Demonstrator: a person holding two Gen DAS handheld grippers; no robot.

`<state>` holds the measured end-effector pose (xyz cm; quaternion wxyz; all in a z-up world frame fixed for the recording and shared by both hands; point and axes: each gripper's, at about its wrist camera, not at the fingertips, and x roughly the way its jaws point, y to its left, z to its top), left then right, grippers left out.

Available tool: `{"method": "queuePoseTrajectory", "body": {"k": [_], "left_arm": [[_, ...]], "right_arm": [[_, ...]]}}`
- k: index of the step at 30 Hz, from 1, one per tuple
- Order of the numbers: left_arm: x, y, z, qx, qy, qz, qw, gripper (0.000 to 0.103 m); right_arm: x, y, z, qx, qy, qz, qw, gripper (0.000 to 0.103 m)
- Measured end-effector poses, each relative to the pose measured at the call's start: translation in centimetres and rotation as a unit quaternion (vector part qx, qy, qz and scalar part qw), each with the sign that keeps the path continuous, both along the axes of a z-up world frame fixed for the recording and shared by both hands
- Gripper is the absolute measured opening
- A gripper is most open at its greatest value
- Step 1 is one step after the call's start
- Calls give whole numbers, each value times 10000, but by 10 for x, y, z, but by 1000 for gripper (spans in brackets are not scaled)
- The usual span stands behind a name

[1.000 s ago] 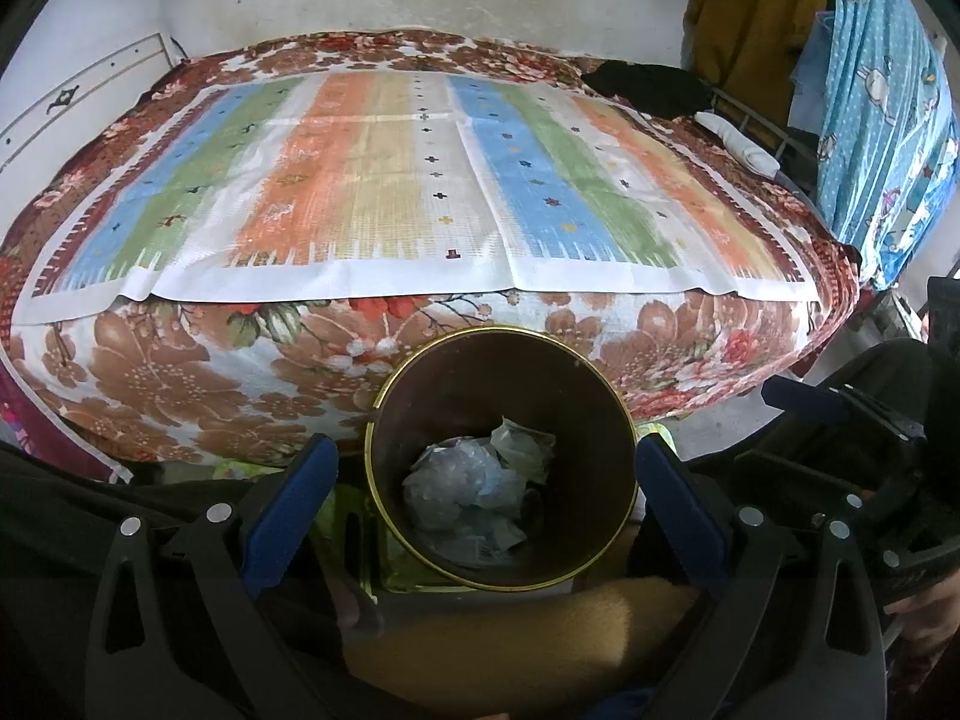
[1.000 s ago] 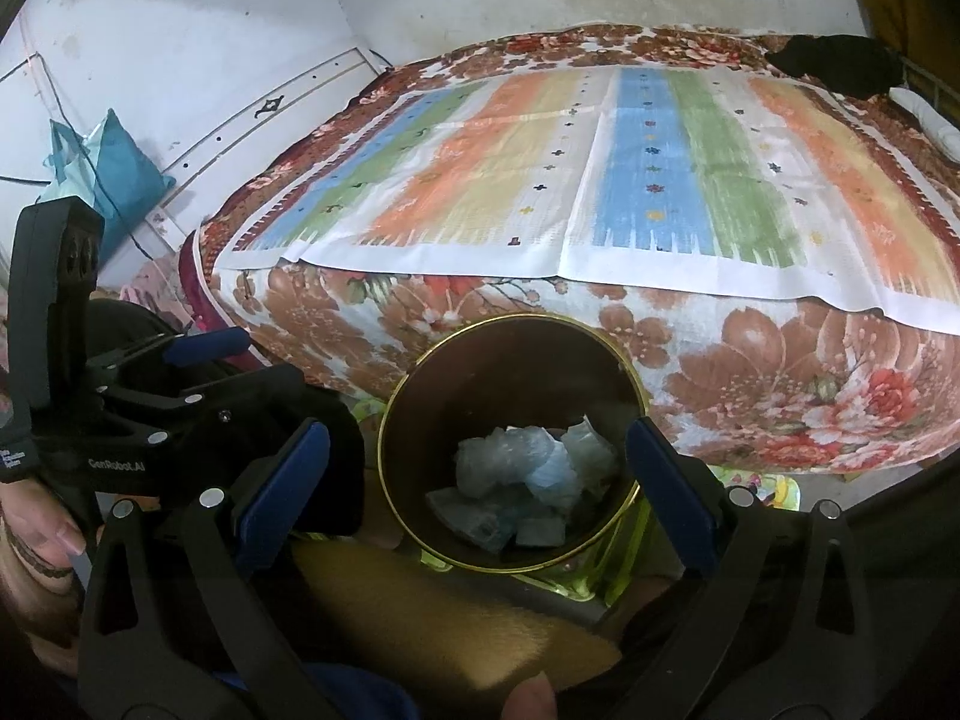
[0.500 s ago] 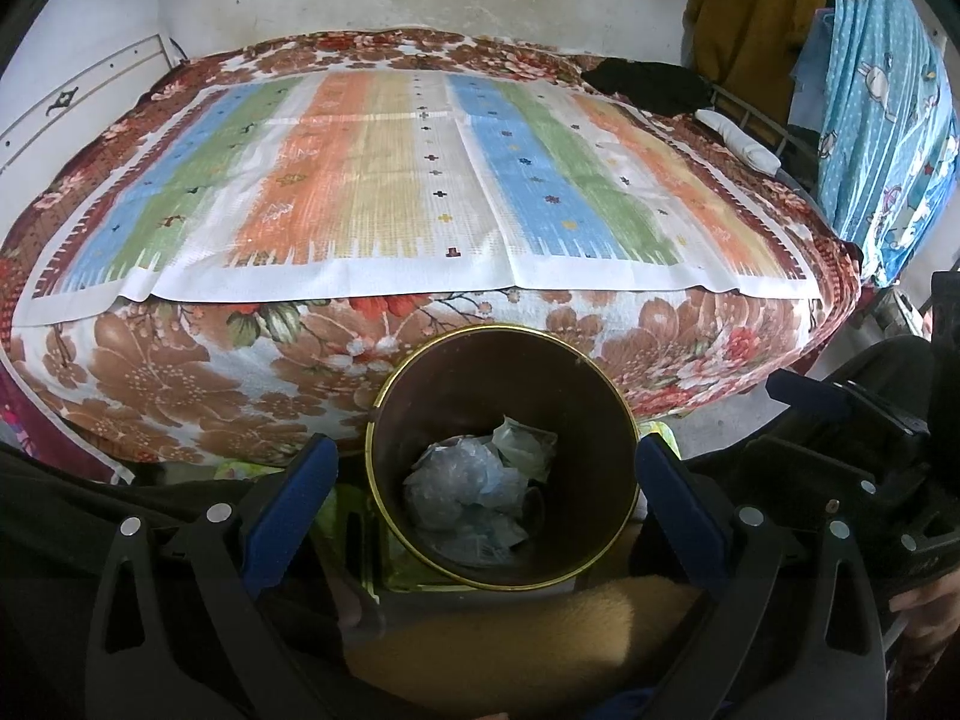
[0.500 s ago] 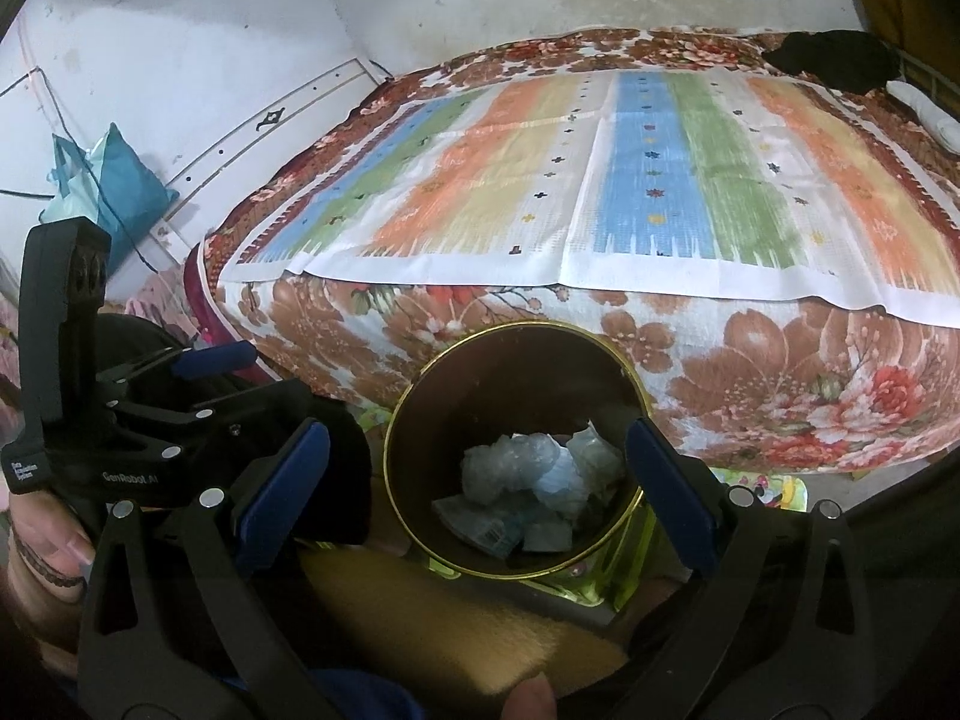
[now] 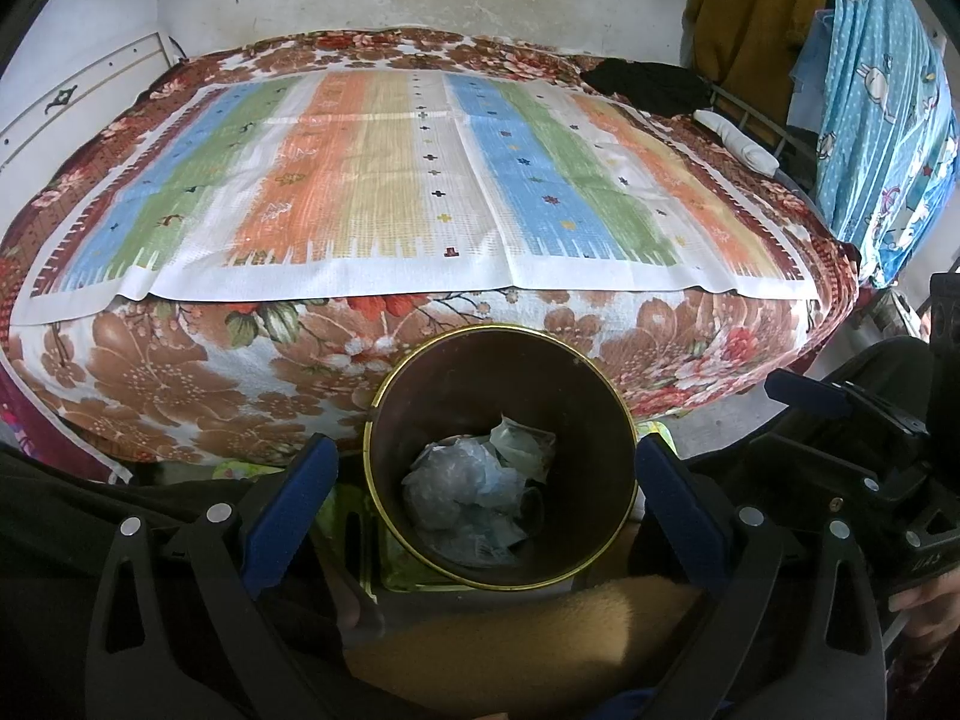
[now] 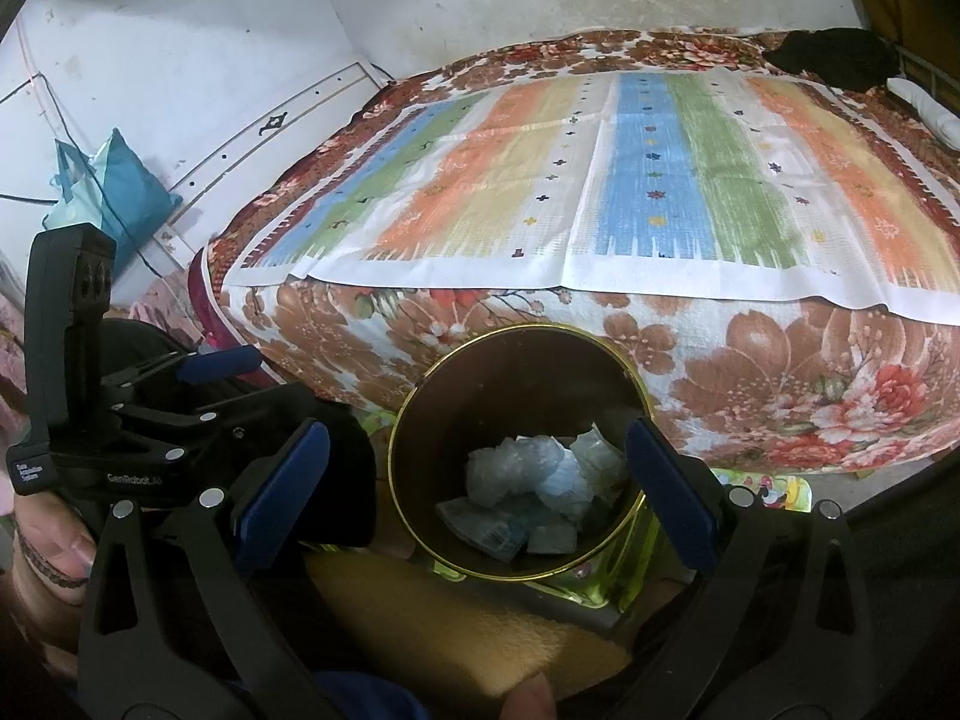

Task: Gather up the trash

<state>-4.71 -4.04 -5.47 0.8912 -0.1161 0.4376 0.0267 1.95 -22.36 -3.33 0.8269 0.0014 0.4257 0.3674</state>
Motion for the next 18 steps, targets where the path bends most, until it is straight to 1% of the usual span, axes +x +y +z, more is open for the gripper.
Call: {"method": "queuePoseTrajectory", "body": {"k": [18], "left_arm": [[0,0,0,4,2,5,10000,97]], "right_arm": [[1,-1,0,13,5,2,10000,94]]}}
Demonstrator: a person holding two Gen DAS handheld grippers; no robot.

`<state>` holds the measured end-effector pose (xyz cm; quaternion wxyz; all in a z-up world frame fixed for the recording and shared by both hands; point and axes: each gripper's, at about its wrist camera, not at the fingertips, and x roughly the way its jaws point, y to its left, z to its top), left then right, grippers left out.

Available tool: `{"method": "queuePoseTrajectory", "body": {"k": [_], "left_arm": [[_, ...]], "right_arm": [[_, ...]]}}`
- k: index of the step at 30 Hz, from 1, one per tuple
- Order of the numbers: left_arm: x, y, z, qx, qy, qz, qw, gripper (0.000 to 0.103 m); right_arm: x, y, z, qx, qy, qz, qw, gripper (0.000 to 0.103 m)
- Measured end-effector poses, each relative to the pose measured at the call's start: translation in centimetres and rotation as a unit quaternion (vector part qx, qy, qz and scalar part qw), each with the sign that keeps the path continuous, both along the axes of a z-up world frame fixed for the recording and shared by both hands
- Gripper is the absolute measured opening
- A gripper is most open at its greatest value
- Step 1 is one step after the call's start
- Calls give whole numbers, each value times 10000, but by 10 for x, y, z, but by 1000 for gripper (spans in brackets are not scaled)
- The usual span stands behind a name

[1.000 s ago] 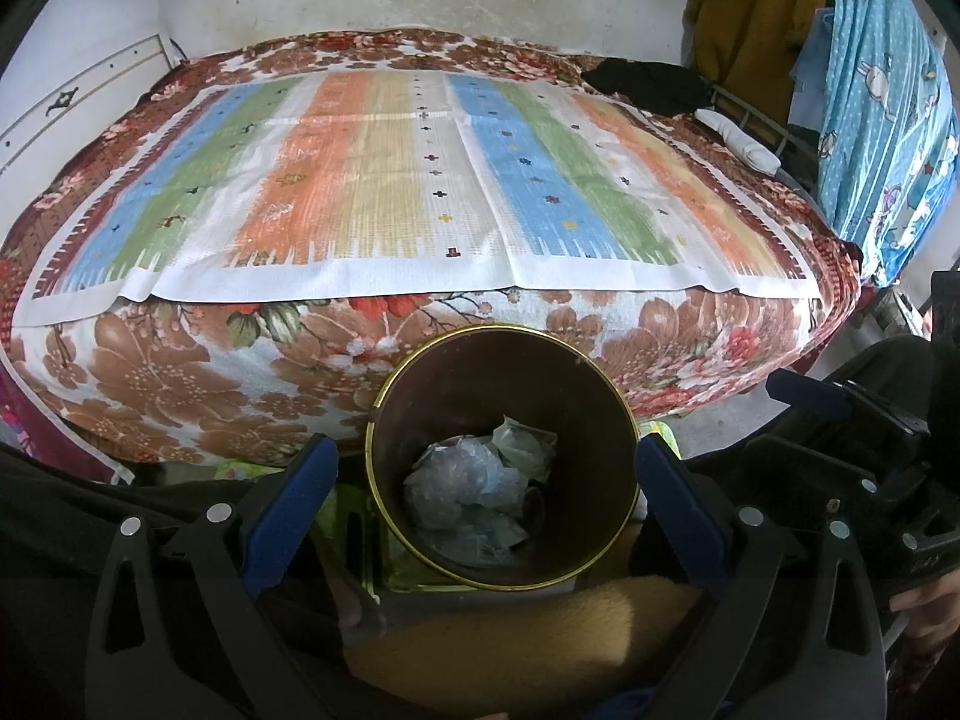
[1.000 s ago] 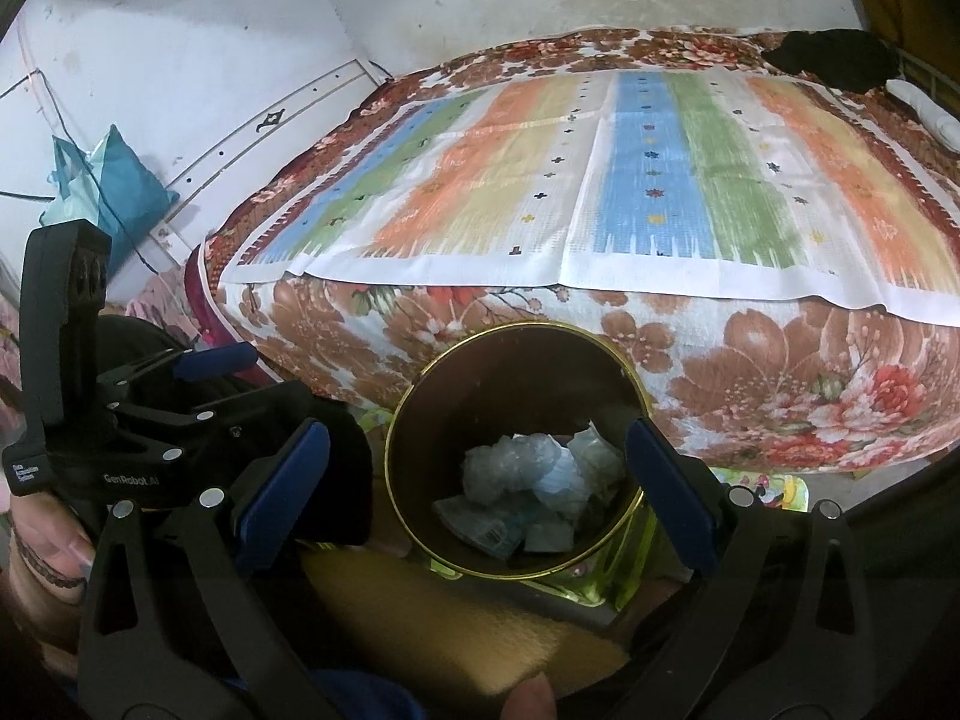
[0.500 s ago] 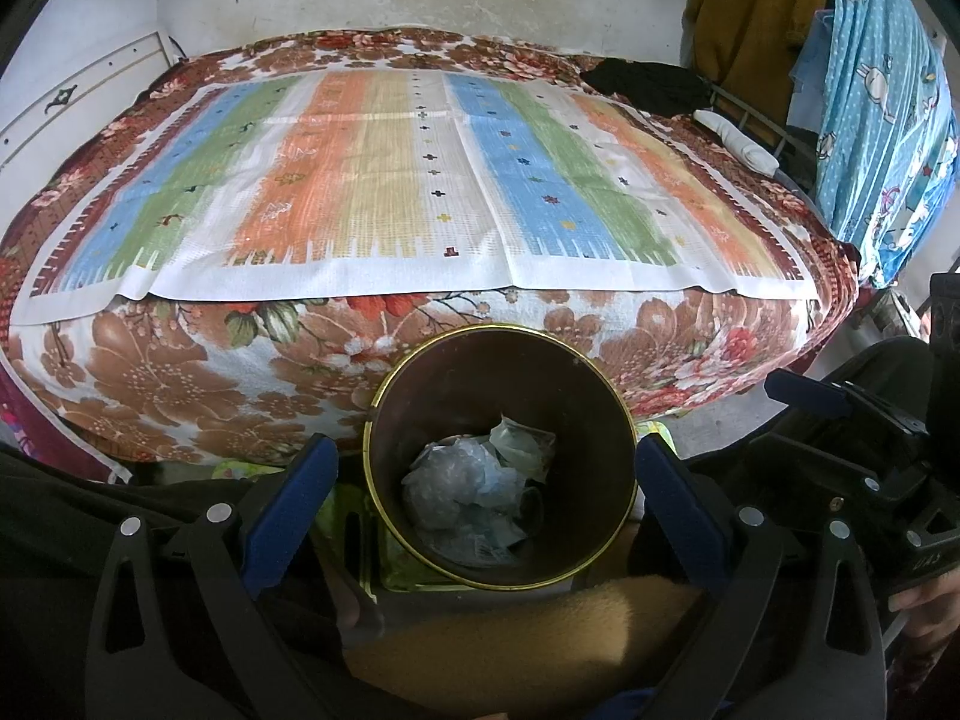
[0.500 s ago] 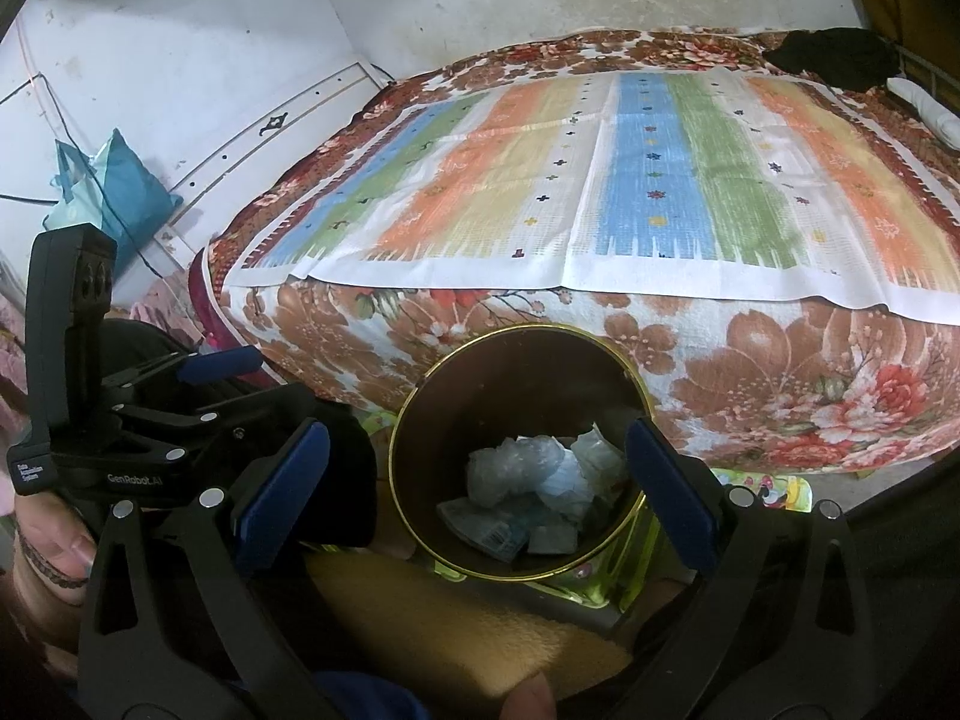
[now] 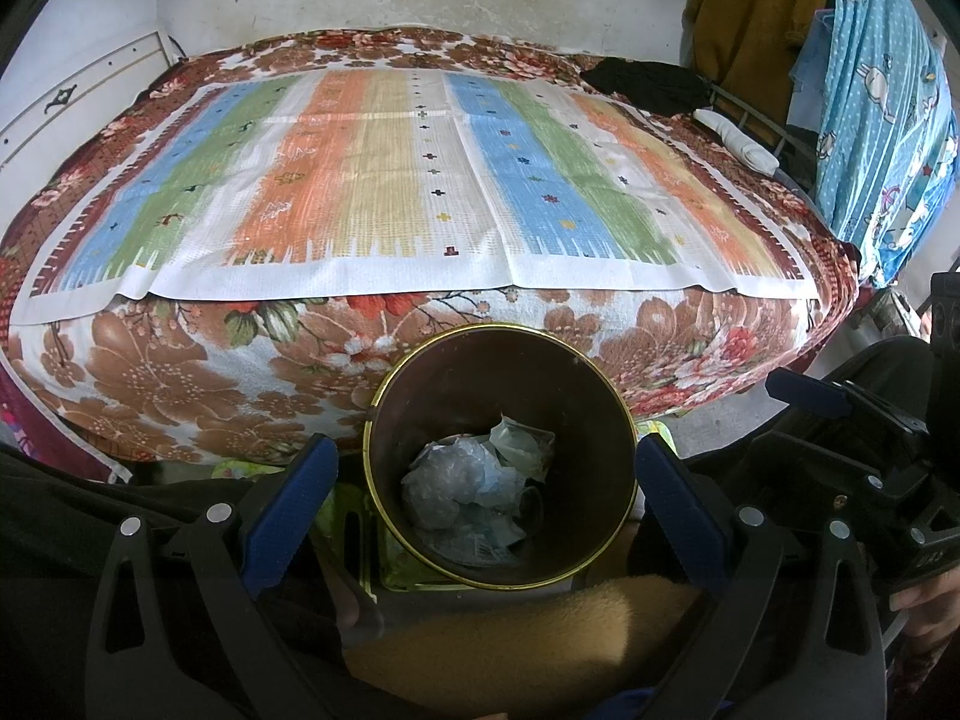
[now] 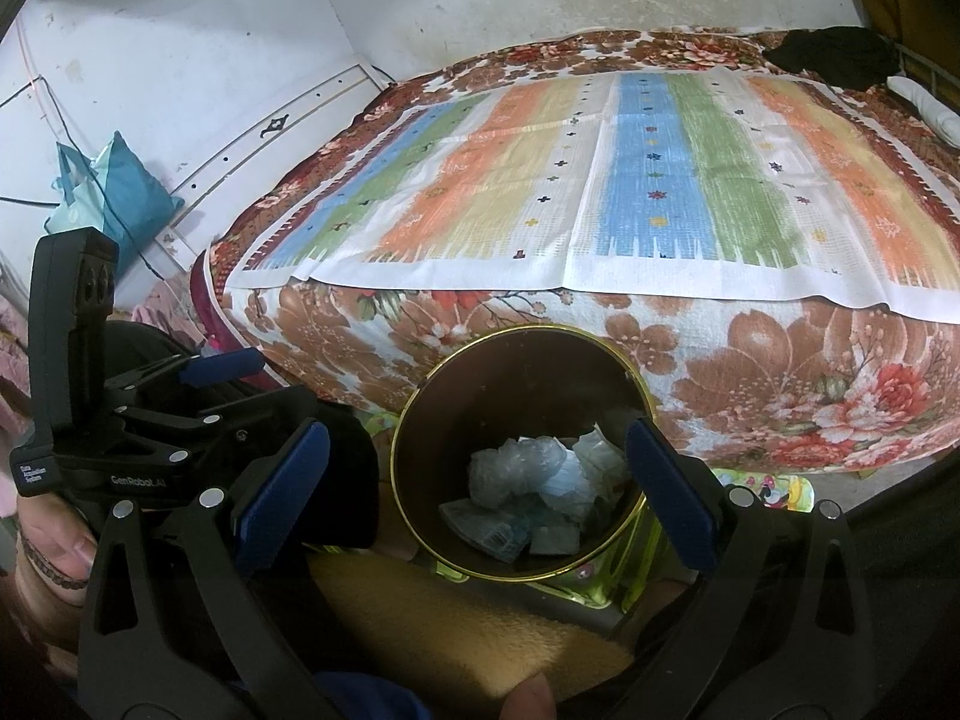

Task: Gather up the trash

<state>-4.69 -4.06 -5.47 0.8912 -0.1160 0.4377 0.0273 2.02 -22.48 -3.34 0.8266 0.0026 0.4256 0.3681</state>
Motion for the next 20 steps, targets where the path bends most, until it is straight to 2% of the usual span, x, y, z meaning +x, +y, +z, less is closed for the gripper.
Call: {"method": "queuePoseTrajectory", "body": {"k": [15,20], "left_arm": [[0,1,-1,-62,33,-7,10000,97],[-1,-1,-4,54,35,-34,10000,97]], "right_arm": [[0,-1,0,9,2,-1,10000,94],[0,-1,0,14,5,-4,10000,94]]}}
